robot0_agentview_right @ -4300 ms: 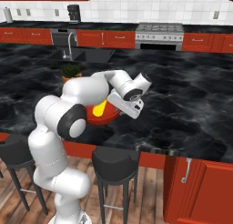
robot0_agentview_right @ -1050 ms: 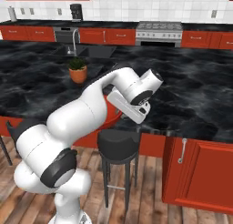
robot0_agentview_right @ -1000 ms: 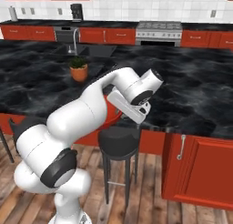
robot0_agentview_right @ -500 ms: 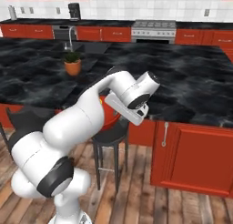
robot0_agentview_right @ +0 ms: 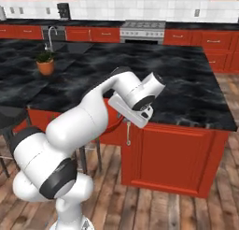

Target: Place the cup inside the bowl on the dining table and move the bowl to any counter.

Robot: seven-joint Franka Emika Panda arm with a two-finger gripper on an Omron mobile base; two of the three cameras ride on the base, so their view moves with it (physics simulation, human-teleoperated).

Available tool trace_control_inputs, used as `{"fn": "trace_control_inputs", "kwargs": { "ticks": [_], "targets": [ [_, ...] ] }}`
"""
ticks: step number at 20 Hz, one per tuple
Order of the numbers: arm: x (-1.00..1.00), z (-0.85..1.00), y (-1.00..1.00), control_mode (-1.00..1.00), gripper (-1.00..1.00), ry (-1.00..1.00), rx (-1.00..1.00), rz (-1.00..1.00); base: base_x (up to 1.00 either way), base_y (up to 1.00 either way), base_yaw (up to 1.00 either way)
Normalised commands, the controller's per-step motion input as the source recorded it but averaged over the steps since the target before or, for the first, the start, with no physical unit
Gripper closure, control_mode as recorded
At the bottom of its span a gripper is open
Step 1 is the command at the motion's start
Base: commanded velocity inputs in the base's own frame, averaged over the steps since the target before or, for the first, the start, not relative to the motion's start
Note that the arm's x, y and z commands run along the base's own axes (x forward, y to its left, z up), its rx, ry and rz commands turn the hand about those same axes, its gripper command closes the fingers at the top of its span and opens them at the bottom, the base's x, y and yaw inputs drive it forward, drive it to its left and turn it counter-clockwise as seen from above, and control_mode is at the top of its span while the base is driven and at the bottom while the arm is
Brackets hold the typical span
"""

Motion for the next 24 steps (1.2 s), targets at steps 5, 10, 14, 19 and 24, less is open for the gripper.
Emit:
{"fn": "trace_control_inputs", "kwargs": {
  "ticks": [5, 10, 14, 19, 24],
  "targets": [
    [0.00, 0.00, 0.00, 1.00, 1.00, 0.00, 0.00, 0.00, 0.00, -0.99, 0.01],
    [0.00, 0.00, 0.00, 1.00, 1.00, 0.00, 0.00, 0.00, 0.09, -1.00, 0.04],
    [0.00, 0.00, 0.00, 1.00, 1.00, 0.00, 0.00, 0.00, 0.09, -1.00, 0.05],
    [0.00, 0.00, 0.00, 1.00, 1.00, 0.00, 0.00, 0.00, 0.10, -1.00, 0.04],
    [0.00, 0.00, 0.00, 1.00, 1.00, 0.00, 0.00, 0.00, 0.11, -1.00, 0.04]
  ]
}}
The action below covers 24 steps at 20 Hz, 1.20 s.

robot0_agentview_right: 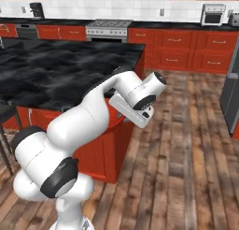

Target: Place the cup inside the bowl on the dining table and move the bowl to any counter.

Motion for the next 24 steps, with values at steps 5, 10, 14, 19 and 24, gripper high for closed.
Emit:
{"fn": "trace_control_inputs", "kwargs": {
  "ticks": [5, 10, 14, 19, 24],
  "targets": [
    [0.00, 0.00, 0.00, 1.00, 1.00, 0.00, 0.00, 0.00, 0.35, -0.95, 0.01],
    [0.00, 0.00, 0.00, 1.00, 1.00, 0.00, 0.00, 0.00, 0.93, -0.58, 0.00],
    [0.00, 0.00, 0.00, 1.00, 1.00, 0.00, 0.00, 0.00, 1.00, -0.52, 0.00],
    [0.00, 0.00, 0.00, 1.00, 1.00, 0.00, 0.00, 0.00, 1.00, -0.41, 0.00],
    [0.00, 0.00, 0.00, 1.00, 1.00, 0.00, 0.00, 0.00, 1.00, -0.33, 0.00]
  ]
}}
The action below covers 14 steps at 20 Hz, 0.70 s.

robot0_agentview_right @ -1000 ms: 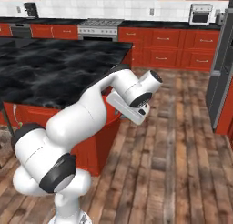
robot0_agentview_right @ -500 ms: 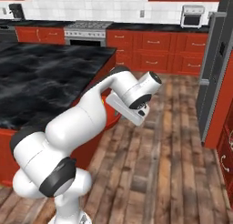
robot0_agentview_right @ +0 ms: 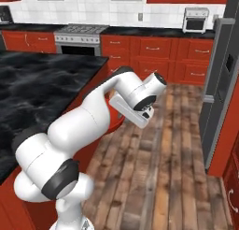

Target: Place the cup inside the bowl on the dining table and move the bowl to any counter.

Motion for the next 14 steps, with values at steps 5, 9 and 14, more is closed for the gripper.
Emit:
{"fn": "trace_control_inputs", "kwargs": {
  "ticks": [5, 9, 14],
  "targets": [
    [0.00, 0.00, 0.00, 1.00, 1.00, 0.00, 0.00, 0.00, 1.00, -0.25, 0.00],
    [0.00, 0.00, 0.00, 1.00, 1.00, 0.00, 0.00, 0.00, 1.00, -0.44, 0.00],
    [0.00, 0.00, 0.00, 1.00, 1.00, 0.00, 0.00, 0.00, 1.00, -0.47, 0.00]
  ]
}}
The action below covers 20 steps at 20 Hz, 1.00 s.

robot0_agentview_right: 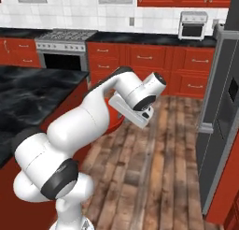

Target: Place the cup inside the bowl on the dining table and move the bowl to any counter.

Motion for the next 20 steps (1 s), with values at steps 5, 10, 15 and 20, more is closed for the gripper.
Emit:
{"fn": "trace_control_inputs", "kwargs": {
  "ticks": [5, 10, 15, 20],
  "targets": [
    [0.00, 0.00, 0.00, 1.00, 1.00, 0.00, 0.00, 0.00, 1.00, -0.33, 0.00],
    [0.00, 0.00, 0.00, 1.00, 1.00, 0.00, 0.00, 0.00, 1.00, -0.11, 0.00],
    [0.00, 0.00, 0.00, 1.00, 1.00, 0.00, 0.00, 0.00, 1.00, -0.01, 0.00],
    [0.00, 0.00, 0.00, 1.00, 1.00, 0.00, 0.00, 0.00, 1.00, 0.00, 0.00]
  ]
}}
